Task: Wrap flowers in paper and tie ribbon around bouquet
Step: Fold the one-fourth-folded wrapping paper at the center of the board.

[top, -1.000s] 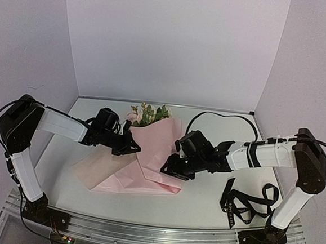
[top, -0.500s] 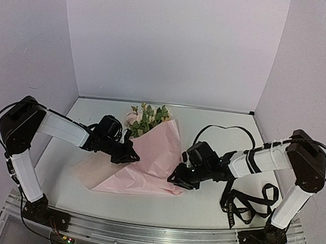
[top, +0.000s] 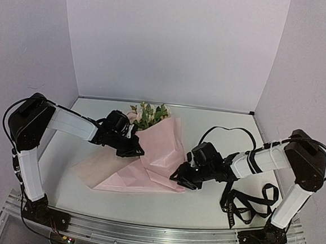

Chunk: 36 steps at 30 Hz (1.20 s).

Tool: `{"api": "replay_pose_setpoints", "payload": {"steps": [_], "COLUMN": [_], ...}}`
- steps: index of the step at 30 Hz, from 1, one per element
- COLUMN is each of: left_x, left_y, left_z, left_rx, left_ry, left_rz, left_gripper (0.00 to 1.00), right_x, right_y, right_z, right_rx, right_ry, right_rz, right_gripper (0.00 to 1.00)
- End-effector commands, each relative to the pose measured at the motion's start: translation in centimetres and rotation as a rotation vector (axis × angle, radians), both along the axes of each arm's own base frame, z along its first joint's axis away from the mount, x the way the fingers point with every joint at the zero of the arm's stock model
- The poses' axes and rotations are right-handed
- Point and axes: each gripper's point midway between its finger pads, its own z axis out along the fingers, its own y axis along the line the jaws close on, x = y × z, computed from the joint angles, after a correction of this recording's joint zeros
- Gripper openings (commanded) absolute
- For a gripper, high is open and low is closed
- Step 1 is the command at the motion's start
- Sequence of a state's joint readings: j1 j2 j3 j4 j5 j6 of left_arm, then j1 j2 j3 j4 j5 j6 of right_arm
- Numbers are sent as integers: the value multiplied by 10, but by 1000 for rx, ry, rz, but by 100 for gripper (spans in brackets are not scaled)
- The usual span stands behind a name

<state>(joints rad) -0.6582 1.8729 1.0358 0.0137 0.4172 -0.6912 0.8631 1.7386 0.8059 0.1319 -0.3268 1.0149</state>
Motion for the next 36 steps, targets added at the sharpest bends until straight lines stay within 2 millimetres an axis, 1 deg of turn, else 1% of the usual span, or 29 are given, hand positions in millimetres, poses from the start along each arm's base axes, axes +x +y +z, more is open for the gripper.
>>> {"api": "replay_pose_setpoints", "payload": {"steps": [1,4,7,10,12,14,15,17,19,21,23,25,27,29,32,33,34,36], "left_x": [15,19,20,22,21,19,17,11,2,-18,-41,-62,-74,-80,-85,-86,-88,-88], "left_y": [0,2,6,21,29,33,34,34,28,10,-15,-37,-51,-63,-71,-73,-73,-69], "left_z": [8,13,21,39,57,76,86,99,105,110,108,98,86,78,60,48,41,20], "left_rx": [42,66,96,150,173,171,163,140,102,49,-2,-61,-131,-195,-233,-227,-223,-182], "left_ry": [-54,-74,-86,-132,-163,-185,-194,-201,-186,-169,-147,-94,-41,-15,30,54,77,111], "left_rz": [-5,-7,-5,33,45,48,49,42,12,-55,-135,-195,-221,-254,-273,-275,-279,-259], "left_gripper": [5,11,22,33,38,42,42,44,45,43,39,34,28,25,21,19,17,15], "right_x": [9,8,8,5,1,-3,-4,-6,-6,-4,-2,-2,-3,-4,-3,-3,-3,-3], "right_y": [6,7,7,9,13,16,18,16,9,2,2,9,16,16,13,12,12,12], "right_z": [8,1,1,-2,-6,-11,-13,-19,-23,-25,-23,-19,-17,-15,-13,-11,-9,-4], "right_rx": [26,32,46,58,54,62,73,85,81,80,89,101,107,106,103,106,107,110], "right_ry": [-12,10,20,27,27,37,35,43,35,22,10,-2,-8,-15,-28,-36,-43,-62], "right_rz": [0,-12,-39,-70,-89,-126,-149,-213,-263,-306,-332,-332,-324,-321,-324,-325,-320,-301], "right_gripper": [41,39,36,33,32,31,30,29,29,29,29,28,28,28,28,28,29,30]}}
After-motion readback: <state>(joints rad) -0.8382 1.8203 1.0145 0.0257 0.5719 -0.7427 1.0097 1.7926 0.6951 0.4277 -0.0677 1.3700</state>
